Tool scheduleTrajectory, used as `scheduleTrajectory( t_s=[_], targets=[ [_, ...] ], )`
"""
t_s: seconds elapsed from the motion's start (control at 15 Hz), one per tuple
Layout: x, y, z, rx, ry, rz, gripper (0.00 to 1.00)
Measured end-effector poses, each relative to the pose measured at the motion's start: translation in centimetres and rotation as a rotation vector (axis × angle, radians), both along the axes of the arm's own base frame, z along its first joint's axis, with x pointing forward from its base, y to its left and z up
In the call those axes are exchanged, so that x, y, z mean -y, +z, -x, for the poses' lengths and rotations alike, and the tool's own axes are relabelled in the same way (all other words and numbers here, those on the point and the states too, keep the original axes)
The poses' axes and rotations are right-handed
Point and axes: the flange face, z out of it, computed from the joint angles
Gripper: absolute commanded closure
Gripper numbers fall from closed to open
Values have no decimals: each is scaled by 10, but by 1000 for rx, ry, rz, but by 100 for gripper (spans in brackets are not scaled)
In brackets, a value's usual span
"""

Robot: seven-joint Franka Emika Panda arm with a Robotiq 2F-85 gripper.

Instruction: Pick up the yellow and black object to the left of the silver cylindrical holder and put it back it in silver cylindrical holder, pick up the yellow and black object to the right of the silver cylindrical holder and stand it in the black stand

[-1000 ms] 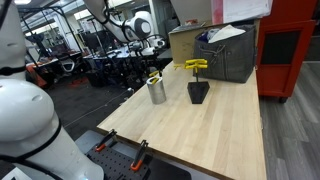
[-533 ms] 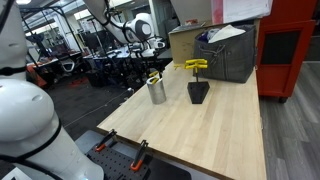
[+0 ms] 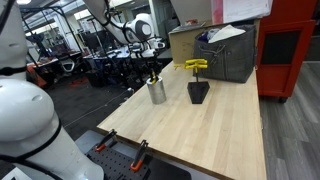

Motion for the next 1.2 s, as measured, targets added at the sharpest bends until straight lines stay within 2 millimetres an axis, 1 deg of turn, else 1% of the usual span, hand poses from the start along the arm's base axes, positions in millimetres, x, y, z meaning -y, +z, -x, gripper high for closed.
scheduleTrajectory(
  t_s=[0.07, 0.13, 0.2, 0.53, 0.67, 0.8, 1.0, 1.2],
  targets=[
    [0, 0, 0, 0, 0, 0, 99],
    [0, 0, 0, 0, 0, 0, 100],
    [0, 0, 0, 0, 0, 0, 97],
    [0, 2, 0, 1, -3, -1, 96],
    [1, 8, 0, 8, -12, -3, 96],
    [6, 24, 0, 27, -38, -2, 96],
    [18, 57, 3, 47, -100, 4, 96],
    [25, 89, 9, 62, -171, -8, 96]
  ],
)
